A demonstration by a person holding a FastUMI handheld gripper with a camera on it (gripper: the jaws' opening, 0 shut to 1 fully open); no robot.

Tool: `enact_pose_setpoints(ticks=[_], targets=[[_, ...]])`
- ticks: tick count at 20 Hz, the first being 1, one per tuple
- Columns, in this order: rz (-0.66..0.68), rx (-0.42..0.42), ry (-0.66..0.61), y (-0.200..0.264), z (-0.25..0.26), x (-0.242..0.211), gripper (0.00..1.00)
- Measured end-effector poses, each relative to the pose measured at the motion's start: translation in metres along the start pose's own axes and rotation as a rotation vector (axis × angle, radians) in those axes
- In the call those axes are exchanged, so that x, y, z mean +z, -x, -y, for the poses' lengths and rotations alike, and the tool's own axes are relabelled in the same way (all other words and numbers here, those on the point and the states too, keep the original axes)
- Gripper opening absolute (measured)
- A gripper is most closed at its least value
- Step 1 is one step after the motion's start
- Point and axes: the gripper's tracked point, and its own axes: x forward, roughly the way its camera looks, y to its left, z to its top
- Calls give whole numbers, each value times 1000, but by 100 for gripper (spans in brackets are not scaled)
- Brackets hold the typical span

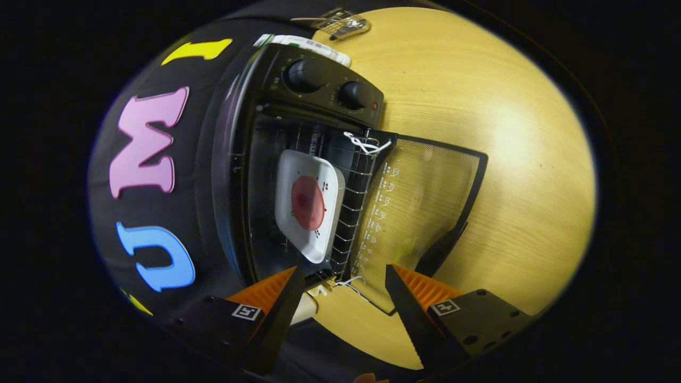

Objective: Open the toaster oven, put the food inside, and close the toaster oven door.

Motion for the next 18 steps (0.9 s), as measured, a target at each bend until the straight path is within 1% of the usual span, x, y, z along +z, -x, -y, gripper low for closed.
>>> enact_pose_setpoints(ticks=[4,8,10,15,17,18], targets=[[-9,5,237,34,11,0,98],[57,-25,638,67,17,-1,99],[67,-28,795,73,24,-11,98],[32,-118,1056,59,70,-37,99],[4,-139,1115,46,86,-49,99],[-13,-152,1120,39,96,-55,99]])
